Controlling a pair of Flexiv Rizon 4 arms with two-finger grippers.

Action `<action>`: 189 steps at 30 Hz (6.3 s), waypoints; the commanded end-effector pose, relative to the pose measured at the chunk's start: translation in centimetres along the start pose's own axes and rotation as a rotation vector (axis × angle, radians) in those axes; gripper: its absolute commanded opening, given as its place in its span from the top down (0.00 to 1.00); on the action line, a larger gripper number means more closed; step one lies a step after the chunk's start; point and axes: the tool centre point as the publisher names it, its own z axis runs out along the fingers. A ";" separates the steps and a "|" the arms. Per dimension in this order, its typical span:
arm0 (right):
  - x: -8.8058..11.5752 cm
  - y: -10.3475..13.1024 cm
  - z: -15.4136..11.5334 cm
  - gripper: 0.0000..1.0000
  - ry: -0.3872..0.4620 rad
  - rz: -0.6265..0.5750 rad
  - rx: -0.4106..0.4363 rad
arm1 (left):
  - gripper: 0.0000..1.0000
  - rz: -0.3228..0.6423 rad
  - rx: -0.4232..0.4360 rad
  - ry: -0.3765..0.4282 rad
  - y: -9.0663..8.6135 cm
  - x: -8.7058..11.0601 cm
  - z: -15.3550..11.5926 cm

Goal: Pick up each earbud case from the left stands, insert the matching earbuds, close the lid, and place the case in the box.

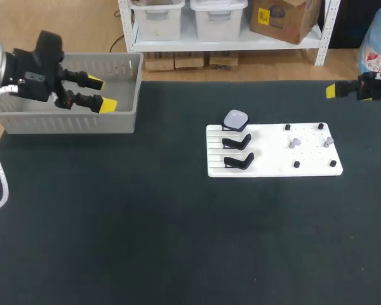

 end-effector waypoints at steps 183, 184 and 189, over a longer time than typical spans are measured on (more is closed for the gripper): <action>0.0 0.0 0.0 0.00 0.000 -0.001 -0.001 | 1.00 0.337 0.329 -0.211 -2.9 -4.4 26.4; 0.0 0.0 0.0 0.00 0.000 -0.001 -0.001 | 1.00 0.347 0.331 -0.236 -3.3 -5.0 26.0; 0.0 0.0 0.0 0.00 0.000 -0.001 -0.001 | 1.00 0.352 0.326 -0.363 -5.1 -7.2 24.0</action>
